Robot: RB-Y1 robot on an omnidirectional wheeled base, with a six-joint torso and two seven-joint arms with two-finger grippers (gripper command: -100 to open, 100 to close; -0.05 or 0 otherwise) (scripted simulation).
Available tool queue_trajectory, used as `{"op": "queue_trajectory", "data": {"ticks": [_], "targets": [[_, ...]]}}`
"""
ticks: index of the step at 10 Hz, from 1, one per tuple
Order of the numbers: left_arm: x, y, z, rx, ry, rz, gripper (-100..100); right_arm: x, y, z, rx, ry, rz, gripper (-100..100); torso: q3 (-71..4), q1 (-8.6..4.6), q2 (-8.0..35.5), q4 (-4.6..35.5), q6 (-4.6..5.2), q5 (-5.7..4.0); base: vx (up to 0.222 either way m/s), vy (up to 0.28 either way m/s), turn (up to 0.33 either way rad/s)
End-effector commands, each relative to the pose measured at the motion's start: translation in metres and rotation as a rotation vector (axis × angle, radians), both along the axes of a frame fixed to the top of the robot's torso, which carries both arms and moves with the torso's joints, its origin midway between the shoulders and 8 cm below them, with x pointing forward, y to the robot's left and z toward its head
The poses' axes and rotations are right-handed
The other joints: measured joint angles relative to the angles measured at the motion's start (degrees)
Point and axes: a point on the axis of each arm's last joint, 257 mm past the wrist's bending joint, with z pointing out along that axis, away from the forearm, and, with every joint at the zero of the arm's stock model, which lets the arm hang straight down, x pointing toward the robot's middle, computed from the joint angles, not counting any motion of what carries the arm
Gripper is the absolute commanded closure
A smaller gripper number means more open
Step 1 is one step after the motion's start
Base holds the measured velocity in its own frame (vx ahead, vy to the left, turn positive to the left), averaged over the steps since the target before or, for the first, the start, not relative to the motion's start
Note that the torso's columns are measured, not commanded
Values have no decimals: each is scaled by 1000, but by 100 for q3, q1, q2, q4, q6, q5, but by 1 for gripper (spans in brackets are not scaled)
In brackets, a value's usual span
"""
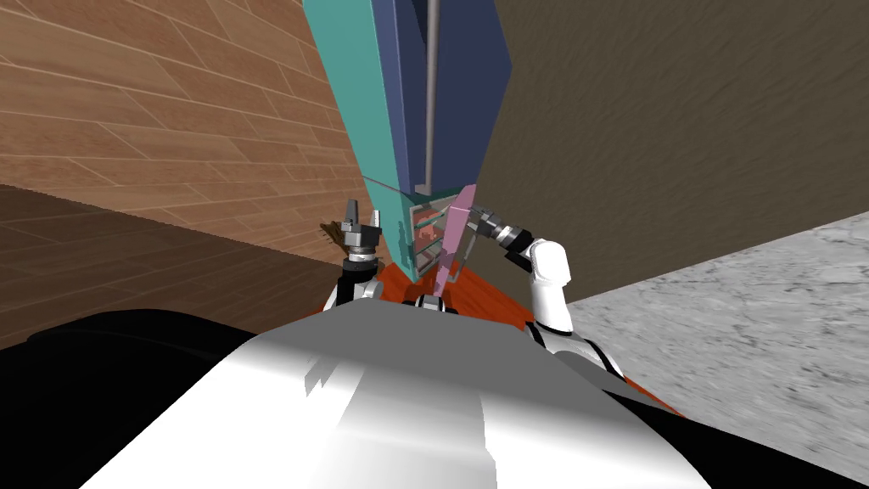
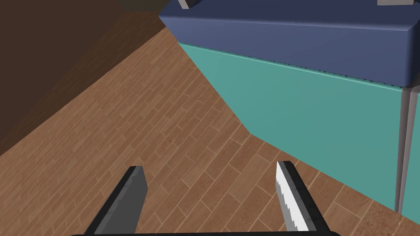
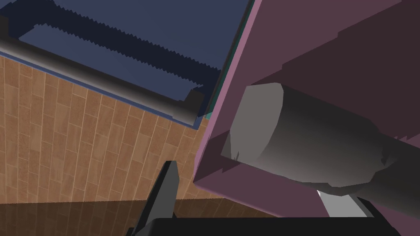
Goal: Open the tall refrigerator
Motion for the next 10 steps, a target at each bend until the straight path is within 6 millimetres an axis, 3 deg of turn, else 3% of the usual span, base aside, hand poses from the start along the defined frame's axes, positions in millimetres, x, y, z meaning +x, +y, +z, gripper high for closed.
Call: {"op": "queue_trajectory", "data": {"ticks": [1,10], "targets": [[0,0,0,0,0,0,0,17,-29,13,30,-16,-71,-100,0,-5,-1,-1,-6,0,-7,99,-67],[0,0,0,0,0,0,0,43,-76,15,88,13,-185,-100,-18,-1,-30,-13,-18,-2,-8,84,-53]]}}
